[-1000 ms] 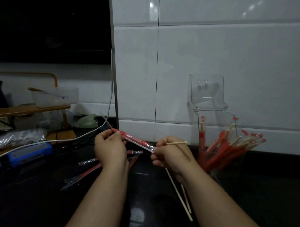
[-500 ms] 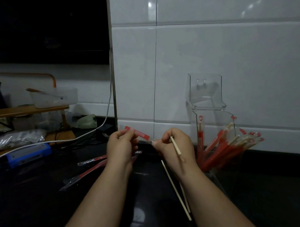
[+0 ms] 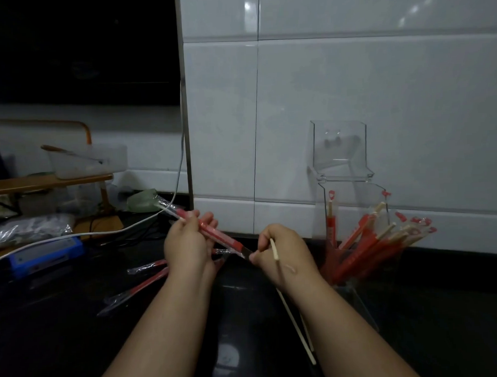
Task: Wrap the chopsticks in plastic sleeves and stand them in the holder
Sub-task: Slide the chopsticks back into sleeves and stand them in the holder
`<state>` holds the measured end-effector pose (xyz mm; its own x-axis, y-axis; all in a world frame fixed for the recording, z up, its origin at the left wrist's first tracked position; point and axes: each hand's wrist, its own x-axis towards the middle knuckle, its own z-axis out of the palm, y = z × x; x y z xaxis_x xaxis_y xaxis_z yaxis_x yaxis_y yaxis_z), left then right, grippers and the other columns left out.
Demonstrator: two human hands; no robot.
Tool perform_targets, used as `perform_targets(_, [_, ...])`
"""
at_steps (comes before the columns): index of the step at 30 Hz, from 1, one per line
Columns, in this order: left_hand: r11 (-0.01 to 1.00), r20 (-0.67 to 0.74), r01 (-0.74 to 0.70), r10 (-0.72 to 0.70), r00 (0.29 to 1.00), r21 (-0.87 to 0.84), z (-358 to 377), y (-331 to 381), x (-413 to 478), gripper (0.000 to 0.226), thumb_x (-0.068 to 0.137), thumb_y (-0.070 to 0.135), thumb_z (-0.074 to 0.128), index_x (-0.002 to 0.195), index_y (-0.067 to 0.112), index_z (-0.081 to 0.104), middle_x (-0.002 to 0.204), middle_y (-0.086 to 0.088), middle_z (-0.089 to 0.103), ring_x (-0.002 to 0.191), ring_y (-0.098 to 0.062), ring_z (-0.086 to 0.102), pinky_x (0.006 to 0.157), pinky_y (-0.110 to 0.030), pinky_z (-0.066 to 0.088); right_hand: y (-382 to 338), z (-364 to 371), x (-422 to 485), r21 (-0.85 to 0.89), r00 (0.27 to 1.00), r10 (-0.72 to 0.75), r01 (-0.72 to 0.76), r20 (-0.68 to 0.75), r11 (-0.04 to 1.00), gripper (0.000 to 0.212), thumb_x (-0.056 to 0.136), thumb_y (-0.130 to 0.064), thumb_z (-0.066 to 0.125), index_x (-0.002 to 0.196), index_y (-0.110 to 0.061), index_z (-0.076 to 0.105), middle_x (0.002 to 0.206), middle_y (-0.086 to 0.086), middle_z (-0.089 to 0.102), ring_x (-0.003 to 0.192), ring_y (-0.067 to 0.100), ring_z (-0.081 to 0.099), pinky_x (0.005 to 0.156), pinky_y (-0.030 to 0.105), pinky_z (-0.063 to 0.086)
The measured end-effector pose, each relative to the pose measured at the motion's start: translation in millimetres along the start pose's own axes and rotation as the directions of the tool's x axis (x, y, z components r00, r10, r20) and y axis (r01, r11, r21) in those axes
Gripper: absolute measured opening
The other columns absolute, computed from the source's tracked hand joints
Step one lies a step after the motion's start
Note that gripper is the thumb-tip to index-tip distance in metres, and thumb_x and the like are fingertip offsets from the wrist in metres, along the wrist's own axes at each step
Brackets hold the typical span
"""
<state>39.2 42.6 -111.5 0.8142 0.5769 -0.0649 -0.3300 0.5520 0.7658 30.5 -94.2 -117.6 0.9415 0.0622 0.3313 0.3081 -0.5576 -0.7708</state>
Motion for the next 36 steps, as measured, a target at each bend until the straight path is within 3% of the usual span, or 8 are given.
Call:
perform_targets(8, [0.981, -0.057, -0.191, 0.189, 0.980, -0.031, 0, 6, -1, 0.027, 0.106, 0.031, 0.045, 0.096, 0.017, 0.066, 0.101, -0.008, 0.073, 0.093, -0.018, 0.072, 0.078, -0.029, 0.054, -2, -3, -5, -0.218, 0.999, 0.032, -0.021, 0.043, 0.976, 0.026, 0.081, -0.020, 0.072, 0.069, -0.026, 0.049, 0.077, -0.007, 0.057, 0.079, 0.020, 0.060, 0.078, 0.034, 0.054])
perform_targets(12, [0.956, -0.004, -0.289, 0.289, 0.957, 0.058, -1, 8, -9, 0.017, 0.100, 0.028, 0.057, 0.093, 0.028, 0.072, 0.104, -0.001, 0.073, 0.102, -0.011, 0.068, 0.091, -0.029, 0.053, -2, -3, -4, -0.036, 1.000, 0.030, -0.030, 0.003, 0.999, 0.022, 0.076, -0.019, 0.071, 0.076, -0.028, 0.051, 0.080, -0.004, 0.061, 0.073, 0.016, 0.063, 0.067, 0.029, 0.054])
perform_targets(15, [0.907, 0.078, -0.399, 0.391, 0.917, 0.139, 3, 11, -19, 0.012, 0.098, 0.022, 0.061, 0.098, 0.023, 0.073, 0.085, 0.008, 0.069, 0.072, 0.010, 0.064, 0.067, -0.009, 0.050, -6, -4, -4, 0.105, 0.992, -0.050, 0.062, -0.119, 0.992, 0.021, 0.084, -0.015, 0.068, 0.079, -0.029, 0.053, 0.074, -0.005, 0.061, 0.062, 0.009, 0.057, 0.053, 0.017, 0.044])
perform_targets(18, [0.840, 0.187, -0.491, 0.457, 0.870, 0.231, 5, 7, -24, 0.012, 0.097, 0.017, 0.061, 0.100, 0.018, 0.073, 0.074, 0.009, 0.063, 0.057, 0.012, 0.057, 0.053, -0.004, 0.043, -13, -4, -6, 0.297, 0.970, -0.093, 0.159, -0.223, 0.941, 0.015, 0.087, -0.014, 0.066, 0.083, -0.025, 0.058, 0.072, 0.000, 0.063, 0.054, 0.001, 0.053, 0.050, 0.014, 0.043])
perform_targets(24, [0.775, 0.439, -0.523, 0.356, 0.825, 0.355, 6, 1, -26, 0.015, 0.096, 0.017, 0.062, 0.091, 0.022, 0.076, 0.082, 0.008, 0.073, 0.077, -0.001, 0.065, 0.069, -0.022, 0.049, -29, -15, -17, 0.375, 0.903, -0.195, 0.345, -0.383, 0.861, 0.010, 0.090, -0.011, 0.067, 0.091, -0.020, 0.062, 0.073, 0.004, 0.063, 0.058, -0.001, 0.052, 0.054, 0.012, 0.041])
perform_targets(29, [0.817, 0.612, -0.455, 0.165, 0.773, 0.353, 4, -4, -25, 0.022, 0.089, 0.030, 0.055, 0.092, 0.023, 0.076, 0.092, -0.029, 0.067, 0.081, -0.026, 0.060, 0.075, -0.040, 0.045, -35, -19, -21, 0.383, 0.885, -0.215, 0.383, -0.413, 0.841, 0.012, 0.088, -0.010, 0.069, 0.094, -0.019, 0.065, 0.067, 0.000, 0.058, 0.057, -0.001, 0.052, 0.054, 0.012, 0.040])
perform_targets(32, [0.781, 0.653, -0.480, 0.125, 0.747, 0.400, 4, -8, -25, 0.022, 0.085, 0.033, 0.054, 0.083, 0.028, 0.075, 0.073, 0.004, 0.069, 0.073, -0.017, 0.060, 0.071, -0.036, 0.044, -37, -20, -21, 0.392, 0.895, -0.207, 0.368, -0.395, 0.843, 0.013, 0.086, -0.006, 0.071, 0.090, -0.017, 0.065, 0.063, -0.007, 0.056, 0.054, -0.003, 0.054, 0.052, 0.008, 0.039])
perform_targets(36, [0.753, 0.679, -0.506, 0.107, 0.726, 0.422, 4, -8, -29, 0.017, 0.088, 0.026, 0.059, 0.083, 0.023, 0.075, 0.064, 0.013, 0.062, 0.063, -0.006, 0.055, 0.063, -0.029, 0.040, -35, -19, -18, 0.366, 0.892, -0.191, 0.352, -0.409, 0.862, 0.024, 0.084, -0.006, 0.072, 0.075, -0.023, 0.058, 0.070, -0.004, 0.065, 0.059, -0.003, 0.057, 0.053, 0.007, 0.040])
